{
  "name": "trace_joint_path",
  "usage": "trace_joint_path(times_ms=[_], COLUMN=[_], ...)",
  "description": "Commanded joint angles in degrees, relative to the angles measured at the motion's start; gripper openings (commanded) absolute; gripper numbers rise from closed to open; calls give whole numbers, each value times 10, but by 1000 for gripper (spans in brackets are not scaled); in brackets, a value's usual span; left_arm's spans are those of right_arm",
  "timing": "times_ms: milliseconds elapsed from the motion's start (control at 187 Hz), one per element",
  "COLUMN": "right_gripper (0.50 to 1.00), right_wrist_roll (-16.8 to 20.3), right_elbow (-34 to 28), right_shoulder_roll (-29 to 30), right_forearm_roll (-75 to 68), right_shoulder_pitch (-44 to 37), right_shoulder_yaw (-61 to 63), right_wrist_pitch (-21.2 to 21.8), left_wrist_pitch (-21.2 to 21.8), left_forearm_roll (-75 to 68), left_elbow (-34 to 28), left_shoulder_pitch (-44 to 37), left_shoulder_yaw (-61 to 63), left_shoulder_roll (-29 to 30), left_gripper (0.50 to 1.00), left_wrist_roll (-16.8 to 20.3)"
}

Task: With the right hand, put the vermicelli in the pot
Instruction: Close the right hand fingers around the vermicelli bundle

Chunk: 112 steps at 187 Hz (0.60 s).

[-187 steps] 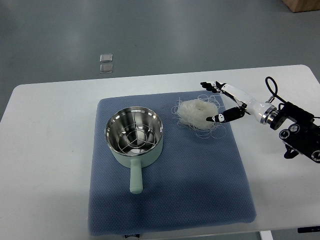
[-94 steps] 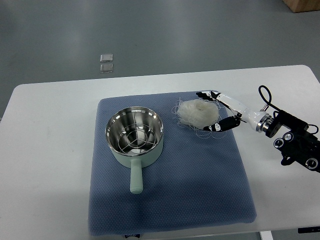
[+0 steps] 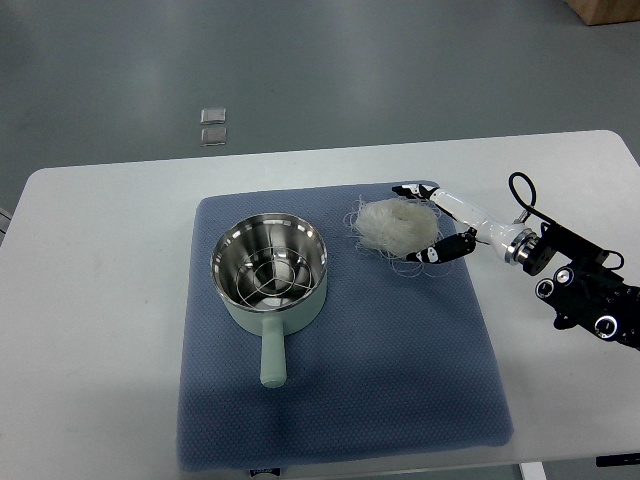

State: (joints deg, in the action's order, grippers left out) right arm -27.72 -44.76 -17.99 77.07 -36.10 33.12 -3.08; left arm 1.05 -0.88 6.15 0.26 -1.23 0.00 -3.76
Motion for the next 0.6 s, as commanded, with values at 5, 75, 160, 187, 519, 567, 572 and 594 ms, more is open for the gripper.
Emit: trace_joint_path(times_ms=[5, 75, 160, 187, 519, 567, 572, 594], right_gripper=[919, 917, 911, 909, 797, 785, 778, 762], right_wrist_roll=[0, 3, 3, 3, 15, 15, 15, 15], right_elbow=[7, 13, 20, 22, 35, 35, 35, 36], right_shoulder_roll=[8, 15, 23, 25, 34, 35, 35, 35], right_forearm_roll=[0, 0, 0, 0, 0, 0, 0, 0], right_shoulder_pitch=[0, -1, -5, -7, -13, -13, -13, -13], right_shoulder_yaw=[0, 0, 0, 0, 0, 0, 0, -1], right_wrist_pitch=[-3, -3, -3, -3, 0, 1, 1, 2], left_wrist_pitch=[0, 0, 0, 0, 0, 0, 0, 0], left_forearm_roll=[0, 0, 0, 0, 0, 0, 0, 0], left_elbow=[0, 0, 0, 0, 0, 0, 0, 0], left_shoulder_pitch=[0, 0, 0, 0, 0, 0, 0, 0], left_shoulder_yaw=[0, 0, 0, 0, 1, 0, 0, 0], left_shoulder_roll=[0, 0, 0, 0, 0, 0, 0, 0], left_gripper=[1000, 1000, 1000, 1000, 1000, 1000, 1000, 1000], left_wrist_roll=[0, 0, 0, 1, 0, 1, 0, 1])
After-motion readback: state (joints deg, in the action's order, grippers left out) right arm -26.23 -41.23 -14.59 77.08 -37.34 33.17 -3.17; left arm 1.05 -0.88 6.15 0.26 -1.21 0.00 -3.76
